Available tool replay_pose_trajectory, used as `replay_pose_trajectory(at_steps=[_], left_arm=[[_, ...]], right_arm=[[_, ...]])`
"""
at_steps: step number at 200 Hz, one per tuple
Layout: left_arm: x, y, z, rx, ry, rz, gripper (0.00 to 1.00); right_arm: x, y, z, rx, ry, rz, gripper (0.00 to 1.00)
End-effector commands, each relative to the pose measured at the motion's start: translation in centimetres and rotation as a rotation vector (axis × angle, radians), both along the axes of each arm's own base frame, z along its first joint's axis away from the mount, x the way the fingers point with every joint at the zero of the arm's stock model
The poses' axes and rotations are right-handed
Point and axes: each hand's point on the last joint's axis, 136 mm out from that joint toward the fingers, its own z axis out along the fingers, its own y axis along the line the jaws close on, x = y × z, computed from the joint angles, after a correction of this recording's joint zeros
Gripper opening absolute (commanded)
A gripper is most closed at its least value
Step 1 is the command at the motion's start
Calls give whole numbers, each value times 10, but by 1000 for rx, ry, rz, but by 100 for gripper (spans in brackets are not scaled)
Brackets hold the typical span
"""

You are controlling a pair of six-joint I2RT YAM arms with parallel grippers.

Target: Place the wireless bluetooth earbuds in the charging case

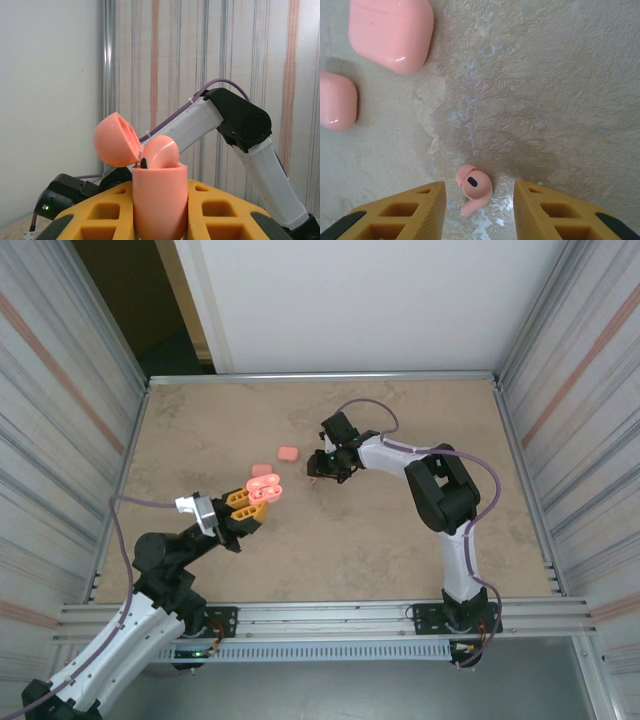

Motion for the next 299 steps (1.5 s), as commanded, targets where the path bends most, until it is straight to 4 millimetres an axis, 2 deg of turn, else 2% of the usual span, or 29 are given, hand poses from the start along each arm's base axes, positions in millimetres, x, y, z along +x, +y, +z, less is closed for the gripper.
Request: replay_pose_trajectory(at_steps=[1,128,207,254,299], left_arm=[[-2,2,4,-11,-29,10,0],[-1,1,4,-4,-30,15,0],[0,1,4,-2,-26,19,0],[0,1,4,-3,-27,18,0],[0,1,3,0,-23,16,0]], right_arm=[[3,9,0,26,11,-3,39],[-6,19,-14,23,46,22,32],[-7,16,-24,-4,55,18,30],[-7,13,-31,-28,58,15,26],[-5,10,-29,-45,38,22,21]])
